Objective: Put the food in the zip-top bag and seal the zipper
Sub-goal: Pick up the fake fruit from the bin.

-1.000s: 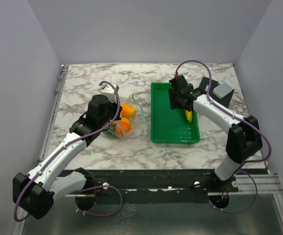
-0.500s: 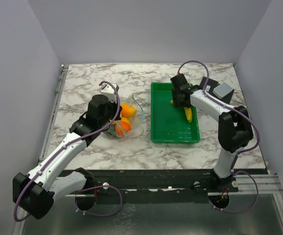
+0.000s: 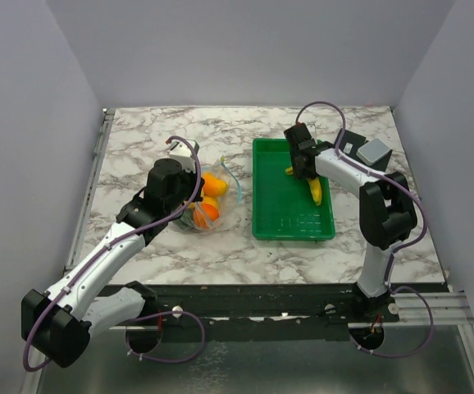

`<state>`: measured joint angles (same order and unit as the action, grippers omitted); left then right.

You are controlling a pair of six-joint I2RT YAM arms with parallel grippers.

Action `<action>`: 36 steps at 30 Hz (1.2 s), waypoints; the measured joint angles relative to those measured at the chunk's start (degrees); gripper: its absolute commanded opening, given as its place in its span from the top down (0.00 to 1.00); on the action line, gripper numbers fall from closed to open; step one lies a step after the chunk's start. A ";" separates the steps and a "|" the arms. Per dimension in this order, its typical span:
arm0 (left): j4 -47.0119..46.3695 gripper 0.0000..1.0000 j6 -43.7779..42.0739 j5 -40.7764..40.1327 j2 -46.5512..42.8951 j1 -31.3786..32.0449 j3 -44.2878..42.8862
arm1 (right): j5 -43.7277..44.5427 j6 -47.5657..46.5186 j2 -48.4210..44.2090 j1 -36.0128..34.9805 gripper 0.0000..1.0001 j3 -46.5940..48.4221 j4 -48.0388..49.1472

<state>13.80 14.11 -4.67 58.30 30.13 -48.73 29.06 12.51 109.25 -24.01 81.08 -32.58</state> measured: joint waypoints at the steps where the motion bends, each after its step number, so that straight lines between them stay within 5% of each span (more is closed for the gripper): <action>1: 0.00 1.00 0.00 0.00 0.00 0.00 0.00 | 0.07 -0.04 0.11 0.00 0.47 0.02 0.04; 9: 0.00 1.00 0.00 0.00 0.35 0.00 0.00 | 0.52 -0.15 0.37 0.02 0.76 0.11 0.17; 23: 0.00 1.00 0.00 0.00 1.46 0.00 0.00 | -3.69 1.79 -8.90 0.02 0.84 0.07 -0.02; 36: 0.00 1.00 0.00 0.02 1.51 0.00 0.00 | -24.17 6.23 -22.51 0.02 0.86 -1.55 1.79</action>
<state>13.80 14.11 -4.64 59.81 30.13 -48.73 4.89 18.74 86.74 -23.99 79.53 -30.79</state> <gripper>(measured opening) 0.004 0.372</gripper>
